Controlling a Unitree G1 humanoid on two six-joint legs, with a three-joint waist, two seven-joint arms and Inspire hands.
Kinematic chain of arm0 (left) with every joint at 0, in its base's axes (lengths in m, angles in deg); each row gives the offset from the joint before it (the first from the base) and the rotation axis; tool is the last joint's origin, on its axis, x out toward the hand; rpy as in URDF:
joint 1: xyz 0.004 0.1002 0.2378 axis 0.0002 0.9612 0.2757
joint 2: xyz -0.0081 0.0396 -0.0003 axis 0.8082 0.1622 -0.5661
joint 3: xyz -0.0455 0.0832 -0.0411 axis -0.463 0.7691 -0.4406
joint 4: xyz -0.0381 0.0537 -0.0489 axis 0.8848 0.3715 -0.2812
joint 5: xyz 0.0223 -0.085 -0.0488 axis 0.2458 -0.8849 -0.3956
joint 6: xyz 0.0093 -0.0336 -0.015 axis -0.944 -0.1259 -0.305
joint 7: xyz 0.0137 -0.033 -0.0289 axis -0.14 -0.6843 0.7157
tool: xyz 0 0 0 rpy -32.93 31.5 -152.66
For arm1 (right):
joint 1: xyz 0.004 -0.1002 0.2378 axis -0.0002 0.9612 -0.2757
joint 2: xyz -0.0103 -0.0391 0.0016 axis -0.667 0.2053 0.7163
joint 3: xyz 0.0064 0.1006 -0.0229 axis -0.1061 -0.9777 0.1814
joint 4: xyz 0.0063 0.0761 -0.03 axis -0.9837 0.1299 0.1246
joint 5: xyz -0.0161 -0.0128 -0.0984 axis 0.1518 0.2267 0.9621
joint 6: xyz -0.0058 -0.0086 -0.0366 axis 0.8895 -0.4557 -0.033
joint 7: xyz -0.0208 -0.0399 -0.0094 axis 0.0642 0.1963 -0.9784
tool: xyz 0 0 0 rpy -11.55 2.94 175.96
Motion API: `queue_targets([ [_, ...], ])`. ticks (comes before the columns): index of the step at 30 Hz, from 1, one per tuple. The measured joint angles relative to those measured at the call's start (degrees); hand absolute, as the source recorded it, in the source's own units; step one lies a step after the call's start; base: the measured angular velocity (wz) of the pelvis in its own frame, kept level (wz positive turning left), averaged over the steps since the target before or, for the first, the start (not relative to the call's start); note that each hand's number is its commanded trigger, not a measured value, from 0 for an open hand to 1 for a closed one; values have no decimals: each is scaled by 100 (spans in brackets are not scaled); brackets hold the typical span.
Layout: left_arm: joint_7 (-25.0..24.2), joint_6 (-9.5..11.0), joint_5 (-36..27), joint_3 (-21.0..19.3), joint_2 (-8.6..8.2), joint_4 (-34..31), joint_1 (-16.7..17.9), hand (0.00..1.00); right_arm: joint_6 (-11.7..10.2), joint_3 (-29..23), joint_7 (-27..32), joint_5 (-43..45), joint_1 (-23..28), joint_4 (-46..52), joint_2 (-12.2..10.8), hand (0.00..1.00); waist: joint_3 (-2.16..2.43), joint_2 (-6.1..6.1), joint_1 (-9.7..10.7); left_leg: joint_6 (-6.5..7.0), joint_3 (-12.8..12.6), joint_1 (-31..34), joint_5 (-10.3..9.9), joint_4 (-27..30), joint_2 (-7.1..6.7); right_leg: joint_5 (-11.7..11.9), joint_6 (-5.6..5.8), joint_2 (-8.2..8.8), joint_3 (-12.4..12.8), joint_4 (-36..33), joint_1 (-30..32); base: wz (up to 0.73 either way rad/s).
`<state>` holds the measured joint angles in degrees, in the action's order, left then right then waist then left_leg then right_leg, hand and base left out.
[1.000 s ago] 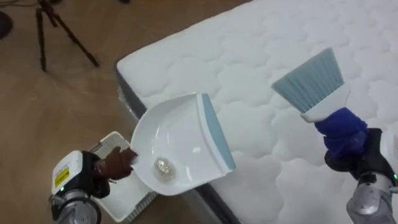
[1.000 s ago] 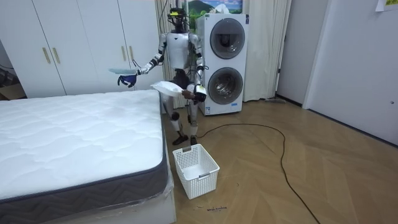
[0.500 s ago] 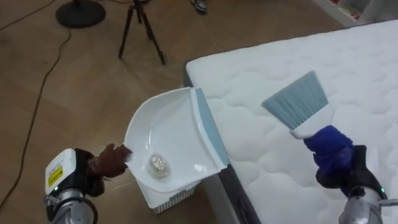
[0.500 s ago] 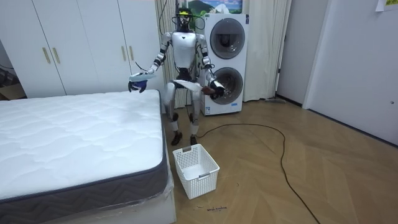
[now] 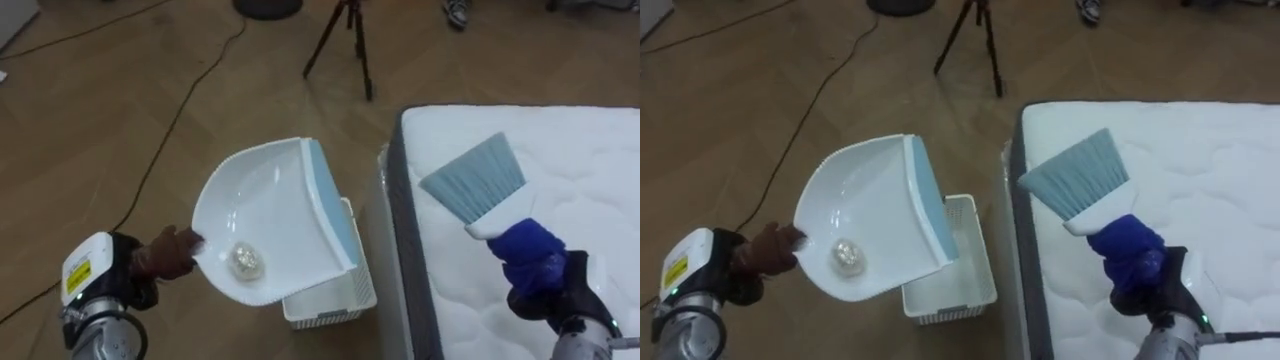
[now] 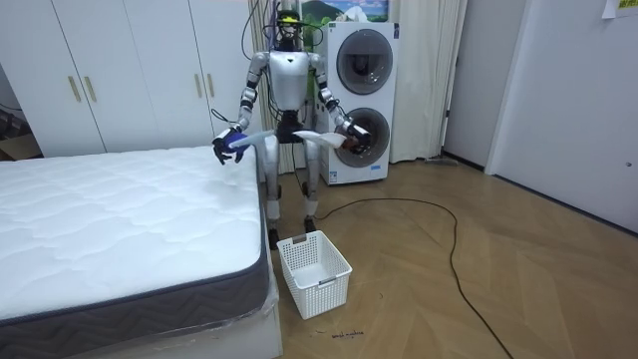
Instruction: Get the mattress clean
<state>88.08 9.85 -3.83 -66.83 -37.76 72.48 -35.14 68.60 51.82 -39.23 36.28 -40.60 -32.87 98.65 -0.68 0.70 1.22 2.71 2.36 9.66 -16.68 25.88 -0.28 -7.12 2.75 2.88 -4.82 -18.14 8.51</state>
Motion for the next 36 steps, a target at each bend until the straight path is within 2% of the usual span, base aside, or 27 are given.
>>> queue_targets([
  [3, 3, -24, -9, -2, 17, 90, -1, 100, -2, 8, -63, 4, -12, 9, 5, 0, -7, 11, -21, -17, 60, 110, -87, 161, 38, -128, -6, 13, -13, -269, 165, 5],
  [6, 24, -30, -10, -2, 65, 94, -80, 100, -9, 32, -172, 7, -19, 18, 10, 0, -35, 60, -35, -73, 111, 447, -312, 667, 57, -448, -56, 5, -42, -857, 563, 1],
  [8, 96, -73, -5, 15, 93, 281, -240, 100, -7, 204, -203, 8, -18, 13, 119, 0, -65, 85, -30, -132, 115, 738, -507, 1144, 58, -742, -100, -11, -43, -1390, 868, 6],
  [11, 178, -149, -9, 24, 94, 748, -427, 100, -26, 372, -214, 10, -84, -249, 148, 0, -74, 88, -19, -220, 116, 936, -665, 1526, 75, -1043, -167, -36, -24, -1868, 1086, 10],
  [13, 256, -154, -9, 19, 103, 919, -474, 100, -43, 419, -232, 15, -95, -359, 164, 0, -82, 90, -11, -233, 76, 1050, -722, 1570, 86, -1140, -215, -34, 10, -2066, 1285, 5],
  [16, 349, -156, -11, 17, 125, 1230, -526, 100, -47, 449, -239, 109, -153, -651, 160, 0, -100, 52, -38, -314, 81, 1233, -647, 1466, 73, -1138, -266, -27, 22, -2129, 1526, 2],
  [18, 365, -154, -20, 24, 212, 1273, -555, 100, -48, 487, -237, 191, -205, -864, 159, 0, -108, 36, -2, -350, 102, 1378, -605, 1461, 76, -1139, -300, -26, 4, -2166, 1671, 10],
  [20, 371, -148, -20, 31, 353, 1520, -817, 100, -49, 504, -218, 227, -193, -906, 176, 0, -131, -9, 42, -375, 73, 1596, -530, 1462, 82, -1132, -324, 10, -16, -2194, 1862, 18],
  [21, 371, -149, -21, 39, 389, 1613, -930, 100, -49, 504, -204, 226, -197, -906, 178, 0, -138, -19, 60, -371, 38, 1672, -501, 1465, 87, -1132, -326, 27, -28, -2203, 1912, 29],
  [24, 381, -149, -7, 319, 739, 1907, -1502, 100, -153, 609, -152, 254, -238, -1057, 175, 0, -140, -35, 223, -297, -506, 1966, -370, 1472, 242, -1126, -318, 134, -90, -2244, 2169, 32],
  [27, 384, -146, 2, 472, 947, 1907, -1688, 100, -173, 646, -75, 272, -195, -1057, 178, 0, -152, -67, 226, -293, -629, 2000, -371, 1466, 264, -1116, -291, 149, -46, -2226, 2207, -2],
  [28, 388, -170, 93, 478, 1000, 1921, -1775, 100, -172, 644, -36, 291, -199, -1056, 185, 0, -165, -117, 293, -279, -652, 2027, -365, 1464, 254, -1113, -277, 191, -85, -2217, 2211, 12],
  [31, 400, -287, 352, 487, 1029, 1991, -2003, 100, -162, 631, 75, 389, -222, -1081, 201, 0, -180, -250, 386, -237, -721, 2125, -347, 1462, 245, -1097, -237, 241, -135, -2206, 2274, 9],
  [32, 401, -348, 456, 545, 1050, 1991, -2073, 100, -164, 631, 126, 449, -224, -1106, 218, 0, -173, -285, 414, -215, -758, 2173, -335, 1460, 242, -1099, -234, 274, -142, -2235, 2310, 9],
  [36, 395, -435, 615, 827, 1210, 2180, -2249, 100, -167, 635, 210, 479, -256, -1141, 241, 0, -180, -373, 493, -186, -872, 2235, -318, 1440, 258, -1103, -226, 307, -171, -2257, 2397, 4],
])
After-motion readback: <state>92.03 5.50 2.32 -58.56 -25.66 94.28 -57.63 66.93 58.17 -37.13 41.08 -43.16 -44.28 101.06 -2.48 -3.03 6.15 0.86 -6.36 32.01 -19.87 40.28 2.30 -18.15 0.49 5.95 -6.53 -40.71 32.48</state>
